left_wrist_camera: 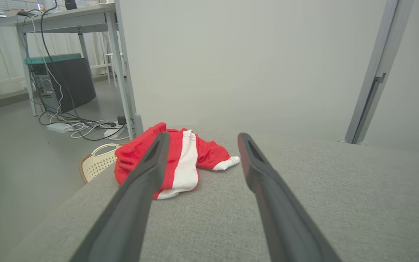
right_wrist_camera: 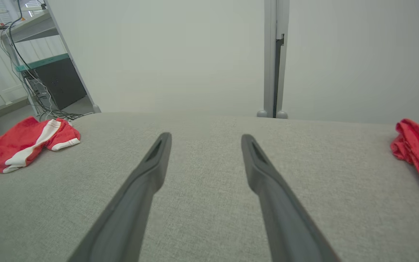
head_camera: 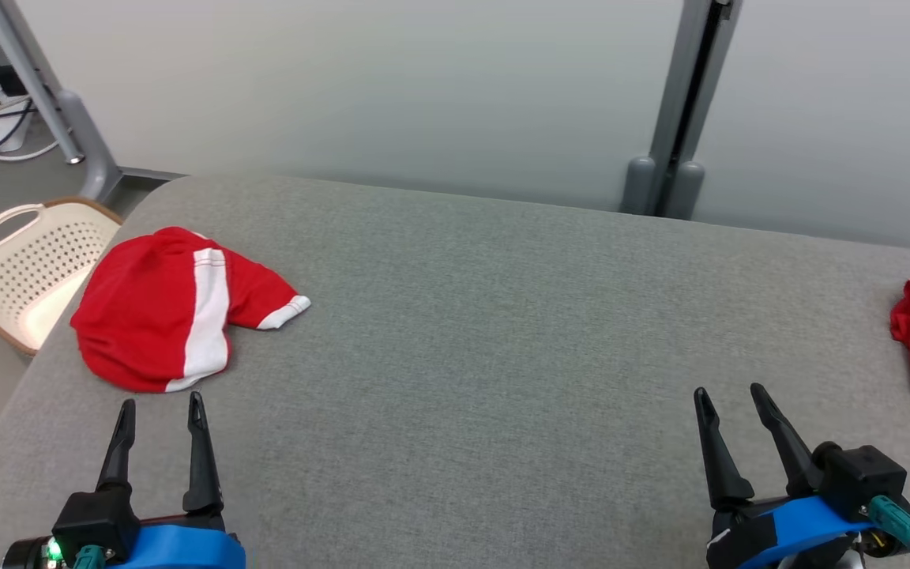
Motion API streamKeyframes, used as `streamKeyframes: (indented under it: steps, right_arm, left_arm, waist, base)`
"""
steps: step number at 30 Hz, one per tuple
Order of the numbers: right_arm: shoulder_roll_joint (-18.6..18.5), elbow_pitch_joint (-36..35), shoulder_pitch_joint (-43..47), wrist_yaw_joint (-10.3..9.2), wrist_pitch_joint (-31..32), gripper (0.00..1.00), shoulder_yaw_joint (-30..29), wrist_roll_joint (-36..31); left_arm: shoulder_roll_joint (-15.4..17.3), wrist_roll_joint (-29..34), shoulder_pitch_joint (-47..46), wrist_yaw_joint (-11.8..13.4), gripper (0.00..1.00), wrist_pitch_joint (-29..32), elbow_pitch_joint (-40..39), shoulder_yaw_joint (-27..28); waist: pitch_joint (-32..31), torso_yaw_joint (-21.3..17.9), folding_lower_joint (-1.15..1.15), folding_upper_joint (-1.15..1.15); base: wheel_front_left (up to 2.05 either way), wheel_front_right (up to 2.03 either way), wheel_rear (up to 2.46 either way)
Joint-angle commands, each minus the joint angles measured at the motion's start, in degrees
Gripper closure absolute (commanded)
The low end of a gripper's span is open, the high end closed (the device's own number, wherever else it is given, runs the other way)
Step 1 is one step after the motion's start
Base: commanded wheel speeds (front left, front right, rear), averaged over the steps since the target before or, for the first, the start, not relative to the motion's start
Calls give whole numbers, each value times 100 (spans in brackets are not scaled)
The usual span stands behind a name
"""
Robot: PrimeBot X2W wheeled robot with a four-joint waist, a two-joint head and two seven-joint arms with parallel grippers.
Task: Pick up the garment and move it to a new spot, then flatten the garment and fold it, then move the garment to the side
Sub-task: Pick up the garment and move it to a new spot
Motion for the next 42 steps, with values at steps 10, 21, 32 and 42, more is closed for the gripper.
streamKeyframes:
  steps: [10, 21, 32, 42]
  right_arm:
    - [7, 40, -28, 0, -57, 0, 112, 64]
    - [6, 71, -121, 0, -88, 0, 147, -7]
    - [5, 28, -194, 0, -52, 0, 182, -55]
    - [-260, -479, -552, 0, 190, 0, 169, -264]
  left_arm:
    - [99, -35, 51, 103, 0, -27, -103, 162]
    - [148, -102, 169, 160, 0, -27, -211, 303]
    - [189, -163, -15, 172, 0, -28, -225, 399]
    - [732, -394, -1511, 109, 0, -26, 209, 804]
  waist:
    - [143, 898, -1, 0]
    - [239, 1401, -1, 0]
    - [346, 1188, -1, 0]
    - [1078, 530, -1, 0]
  base:
    - [0, 0, 0]
    - [0, 0, 0]
    - [0, 0, 0]
    - [0, 0, 0]
